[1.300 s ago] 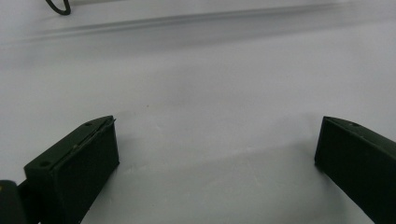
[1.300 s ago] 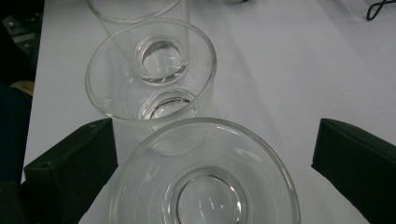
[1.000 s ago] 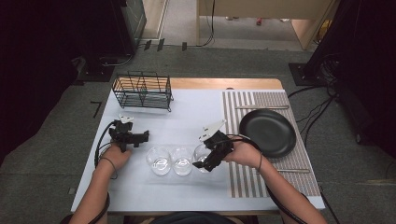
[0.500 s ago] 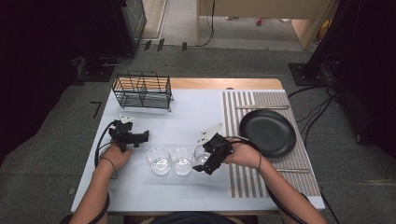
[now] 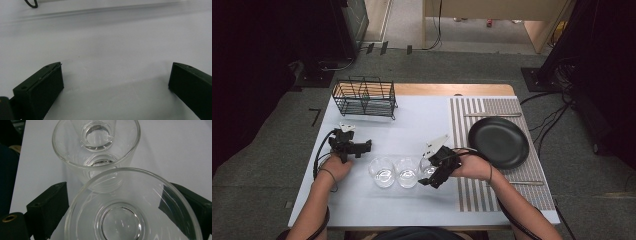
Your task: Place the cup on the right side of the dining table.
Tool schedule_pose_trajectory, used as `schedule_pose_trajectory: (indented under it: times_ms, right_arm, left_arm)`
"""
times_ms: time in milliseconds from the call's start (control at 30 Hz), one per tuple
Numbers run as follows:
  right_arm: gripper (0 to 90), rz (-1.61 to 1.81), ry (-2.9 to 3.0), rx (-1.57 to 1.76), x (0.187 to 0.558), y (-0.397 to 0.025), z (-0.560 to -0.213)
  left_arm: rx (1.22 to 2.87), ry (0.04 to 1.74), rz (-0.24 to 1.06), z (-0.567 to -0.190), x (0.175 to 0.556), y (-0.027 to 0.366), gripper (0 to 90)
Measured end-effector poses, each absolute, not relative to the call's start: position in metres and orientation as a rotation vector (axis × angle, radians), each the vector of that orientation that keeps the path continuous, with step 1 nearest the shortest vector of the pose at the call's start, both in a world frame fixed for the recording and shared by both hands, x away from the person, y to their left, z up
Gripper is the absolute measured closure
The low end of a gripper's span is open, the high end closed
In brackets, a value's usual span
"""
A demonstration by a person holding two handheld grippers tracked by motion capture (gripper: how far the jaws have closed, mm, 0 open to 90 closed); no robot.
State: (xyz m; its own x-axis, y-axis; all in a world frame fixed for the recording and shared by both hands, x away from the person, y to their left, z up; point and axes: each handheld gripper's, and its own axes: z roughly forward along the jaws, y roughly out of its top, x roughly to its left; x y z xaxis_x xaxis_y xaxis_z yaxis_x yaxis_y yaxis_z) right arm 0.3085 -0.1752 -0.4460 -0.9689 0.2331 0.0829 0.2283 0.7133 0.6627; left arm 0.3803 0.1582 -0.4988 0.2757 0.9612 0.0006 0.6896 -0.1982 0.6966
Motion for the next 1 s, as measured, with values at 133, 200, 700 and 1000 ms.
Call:
schedule_pose_trajectory:
  times_ms: [133, 200, 700, 1000]
  right_arm:
    - [8.0, 1.132, 2.9, 0.387, 0.3084, -0.1766, -0.4466]
    - [8.0, 1.125, 2.901, 0.384, 0.3084, -0.1767, -0.4473]
    - [17.8, 1.119, 2.883, 0.39, 0.3112, -0.1786, -0.4489]
    - [17.9, 1.126, 2.88, 0.404, 0.3111, -0.1783, -0.4489]
  left_arm:
    - [1.965, 1.48, 0.601, -0.4988, 0.3803, 0.1582, 0.0]
    - [1.965, 1.48, 0.601, -0.4988, 0.3803, 0.1582, 0.0]
    - [1.965, 1.48, 0.6, -0.4987, 0.3803, 0.1582, 0.0]
    - [1.965, 1.48, 0.601, -0.4988, 0.3803, 0.1582, 0.0]
